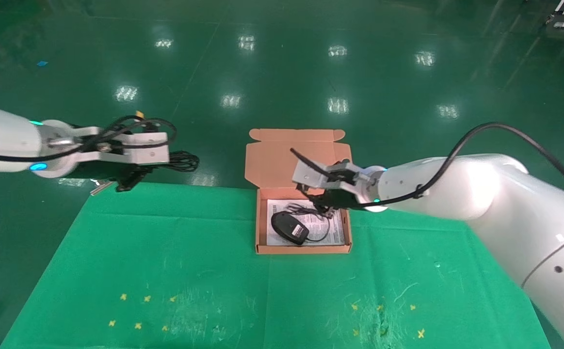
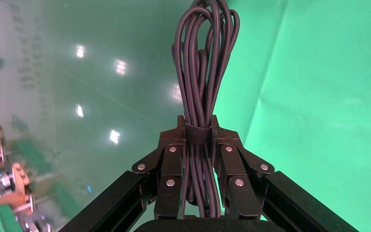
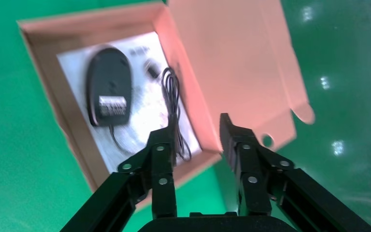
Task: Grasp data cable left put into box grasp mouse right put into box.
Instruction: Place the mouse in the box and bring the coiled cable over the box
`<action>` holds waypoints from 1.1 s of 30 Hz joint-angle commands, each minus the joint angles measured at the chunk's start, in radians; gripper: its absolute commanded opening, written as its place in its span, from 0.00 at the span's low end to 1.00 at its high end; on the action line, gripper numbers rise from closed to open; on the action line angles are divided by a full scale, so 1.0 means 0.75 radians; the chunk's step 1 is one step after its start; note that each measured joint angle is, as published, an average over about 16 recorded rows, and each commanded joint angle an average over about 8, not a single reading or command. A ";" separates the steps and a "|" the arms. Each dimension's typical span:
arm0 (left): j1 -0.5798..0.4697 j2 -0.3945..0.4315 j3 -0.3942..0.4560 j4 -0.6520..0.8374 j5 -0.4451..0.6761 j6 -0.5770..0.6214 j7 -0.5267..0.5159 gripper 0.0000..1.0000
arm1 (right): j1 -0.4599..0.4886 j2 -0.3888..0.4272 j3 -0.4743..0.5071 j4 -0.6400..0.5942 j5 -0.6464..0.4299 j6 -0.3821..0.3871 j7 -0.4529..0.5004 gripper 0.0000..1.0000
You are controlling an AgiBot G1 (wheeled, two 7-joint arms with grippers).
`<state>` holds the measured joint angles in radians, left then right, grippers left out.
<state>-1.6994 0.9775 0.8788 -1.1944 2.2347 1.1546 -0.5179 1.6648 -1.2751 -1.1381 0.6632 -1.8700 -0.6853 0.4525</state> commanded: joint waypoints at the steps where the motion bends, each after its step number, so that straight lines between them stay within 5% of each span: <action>1: 0.017 0.036 0.007 0.037 0.003 -0.044 0.017 0.00 | 0.003 0.019 0.001 0.014 0.001 -0.002 0.000 1.00; 19: 0.148 0.478 0.022 0.671 -0.298 -0.567 0.608 0.00 | 0.060 0.385 0.031 0.199 -0.038 -0.043 0.022 1.00; 33: 0.200 0.526 0.185 0.775 -0.709 -0.669 0.947 0.00 | 0.071 0.552 0.045 0.363 -0.049 -0.090 0.074 1.00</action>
<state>-1.5544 1.3715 1.0152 -0.6143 1.7058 0.6516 0.1830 1.7161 -0.8636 -1.1048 0.9334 -1.9052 -0.7509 0.5054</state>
